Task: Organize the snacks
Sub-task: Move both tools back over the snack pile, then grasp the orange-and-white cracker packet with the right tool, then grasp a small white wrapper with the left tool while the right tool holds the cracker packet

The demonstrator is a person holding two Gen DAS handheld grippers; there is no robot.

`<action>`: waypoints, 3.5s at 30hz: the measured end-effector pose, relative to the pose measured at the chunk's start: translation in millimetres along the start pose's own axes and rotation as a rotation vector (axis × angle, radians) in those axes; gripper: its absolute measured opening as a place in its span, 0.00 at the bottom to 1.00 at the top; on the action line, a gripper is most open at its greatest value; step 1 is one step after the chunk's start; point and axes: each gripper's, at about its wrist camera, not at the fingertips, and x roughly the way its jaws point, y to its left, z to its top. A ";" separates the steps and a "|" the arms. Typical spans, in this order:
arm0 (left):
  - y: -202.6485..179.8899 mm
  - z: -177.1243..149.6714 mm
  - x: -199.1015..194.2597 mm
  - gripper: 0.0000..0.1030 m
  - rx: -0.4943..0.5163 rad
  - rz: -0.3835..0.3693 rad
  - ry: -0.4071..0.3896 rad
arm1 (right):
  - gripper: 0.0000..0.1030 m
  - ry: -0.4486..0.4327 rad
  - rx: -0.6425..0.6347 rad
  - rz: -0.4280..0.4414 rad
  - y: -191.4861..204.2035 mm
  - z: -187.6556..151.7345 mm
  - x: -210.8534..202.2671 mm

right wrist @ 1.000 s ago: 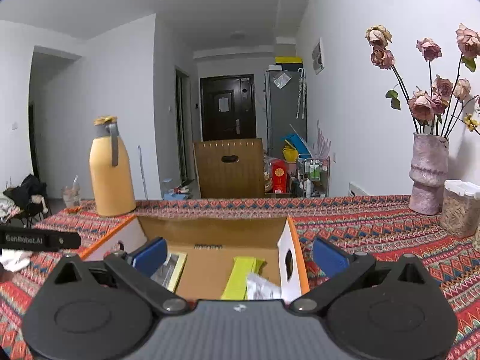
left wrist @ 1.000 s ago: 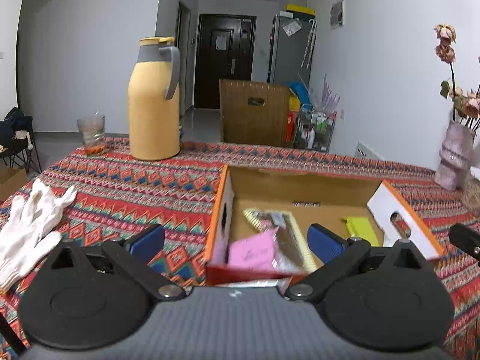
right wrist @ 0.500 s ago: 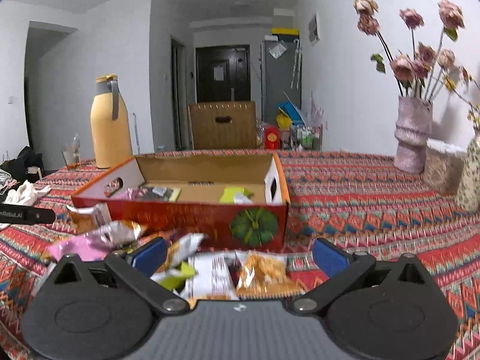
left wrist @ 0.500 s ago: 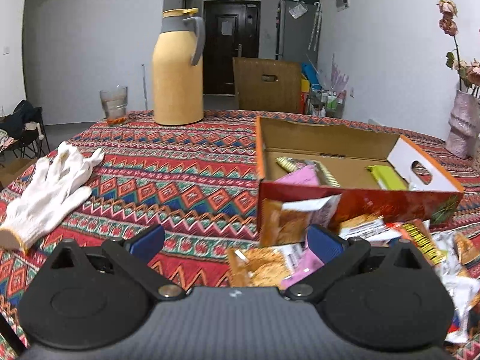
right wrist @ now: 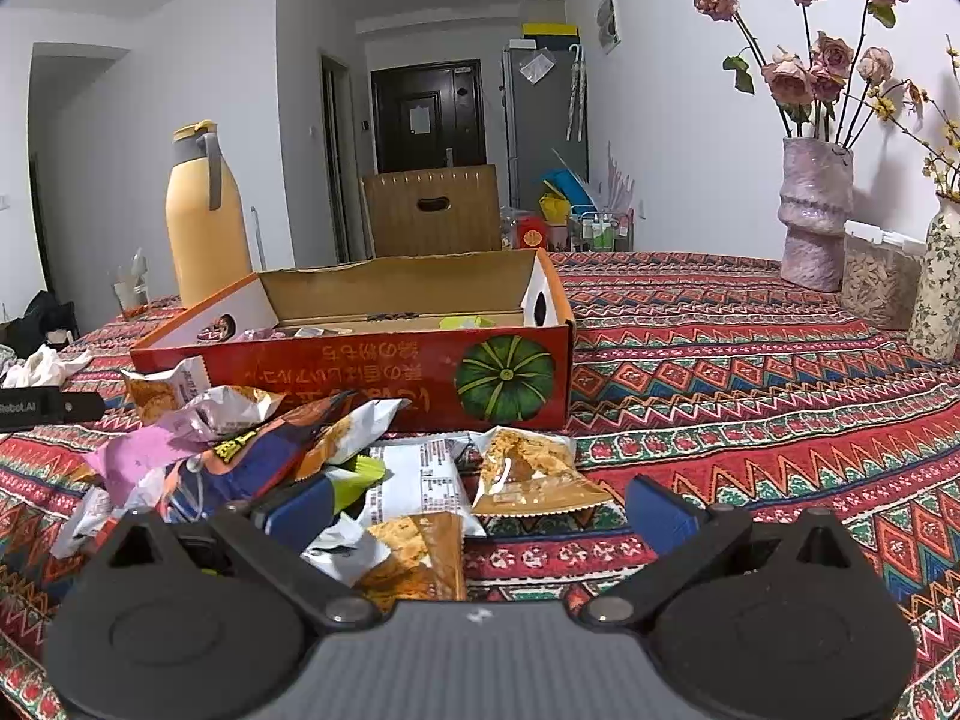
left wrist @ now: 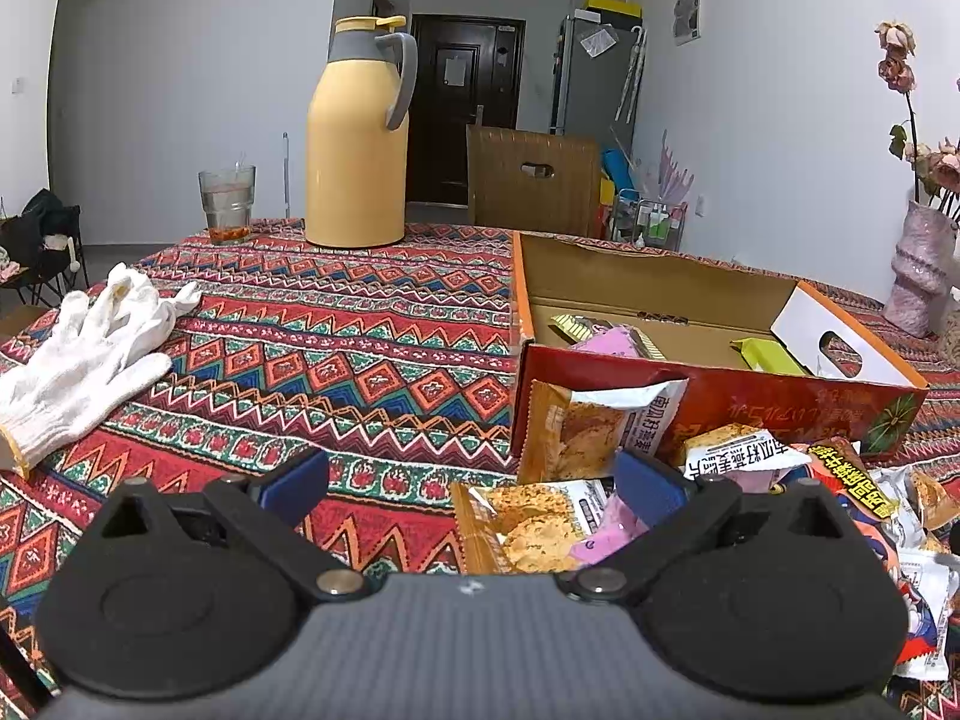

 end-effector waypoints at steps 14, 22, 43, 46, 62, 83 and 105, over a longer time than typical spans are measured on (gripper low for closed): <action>5.4 -0.6 1.2 1.00 -0.028 -0.025 0.009 | 0.88 0.053 -0.016 -0.006 1.3 7.7 15.1; 5.4 -0.9 2.7 1.00 -0.031 -0.021 0.018 | 0.74 0.072 -0.025 -0.027 -4.4 17.3 28.0; 7.8 -1.1 5.3 1.00 -0.046 -0.025 0.032 | 0.43 0.194 -0.039 -0.029 -16.2 24.7 78.3; 7.7 -1.1 5.3 1.00 -0.046 -0.025 0.033 | 0.41 0.179 -0.059 -0.035 -12.9 23.5 76.7; 10.3 4.8 1.9 1.00 -0.052 -0.018 0.054 | 0.39 -0.023 0.012 -0.063 -22.7 24.4 43.0; -7.7 20.5 41.9 1.00 0.056 0.065 0.252 | 0.40 -0.072 0.083 0.013 -35.2 17.7 38.5; 20.2 6.4 40.9 0.88 0.004 0.052 0.277 | 0.40 -0.075 0.082 0.022 -35.8 17.3 38.0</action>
